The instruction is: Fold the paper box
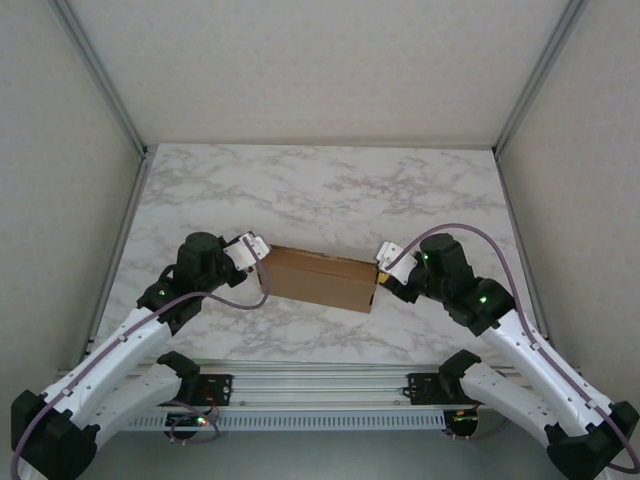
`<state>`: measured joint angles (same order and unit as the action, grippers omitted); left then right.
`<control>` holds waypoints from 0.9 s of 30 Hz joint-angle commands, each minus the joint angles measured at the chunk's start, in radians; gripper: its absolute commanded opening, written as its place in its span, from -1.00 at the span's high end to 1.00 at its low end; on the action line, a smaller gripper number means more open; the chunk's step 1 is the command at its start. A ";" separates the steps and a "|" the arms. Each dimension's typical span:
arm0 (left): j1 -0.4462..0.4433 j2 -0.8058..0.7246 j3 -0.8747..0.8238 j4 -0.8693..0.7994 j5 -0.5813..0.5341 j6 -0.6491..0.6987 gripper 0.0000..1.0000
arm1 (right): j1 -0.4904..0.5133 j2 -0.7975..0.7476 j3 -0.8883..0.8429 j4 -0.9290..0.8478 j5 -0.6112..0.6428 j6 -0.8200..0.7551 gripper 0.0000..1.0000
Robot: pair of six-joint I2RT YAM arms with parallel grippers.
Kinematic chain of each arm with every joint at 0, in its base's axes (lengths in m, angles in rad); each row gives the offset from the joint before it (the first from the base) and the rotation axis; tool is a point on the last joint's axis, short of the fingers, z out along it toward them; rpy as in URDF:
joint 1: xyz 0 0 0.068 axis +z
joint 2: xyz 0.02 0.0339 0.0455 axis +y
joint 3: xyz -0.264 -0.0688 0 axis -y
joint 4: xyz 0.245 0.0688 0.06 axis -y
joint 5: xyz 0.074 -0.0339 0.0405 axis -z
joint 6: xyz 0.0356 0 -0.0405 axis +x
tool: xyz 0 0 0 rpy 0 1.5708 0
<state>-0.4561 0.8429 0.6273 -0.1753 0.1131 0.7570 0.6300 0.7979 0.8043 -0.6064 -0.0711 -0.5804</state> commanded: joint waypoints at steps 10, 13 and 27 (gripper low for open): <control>0.007 0.025 0.012 0.014 0.040 -0.023 0.85 | 0.016 0.074 0.044 -0.007 0.069 -0.011 0.53; 0.005 0.022 0.011 0.009 0.048 -0.027 0.94 | 0.018 0.094 0.050 -0.012 0.080 -0.012 0.64; 0.000 -0.043 -0.011 0.006 0.086 -0.085 1.00 | 0.031 0.167 0.110 -0.034 0.114 0.015 1.00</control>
<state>-0.4564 0.8242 0.6243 -0.1799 0.1467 0.7136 0.6487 0.9482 0.8703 -0.6216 0.0349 -0.5865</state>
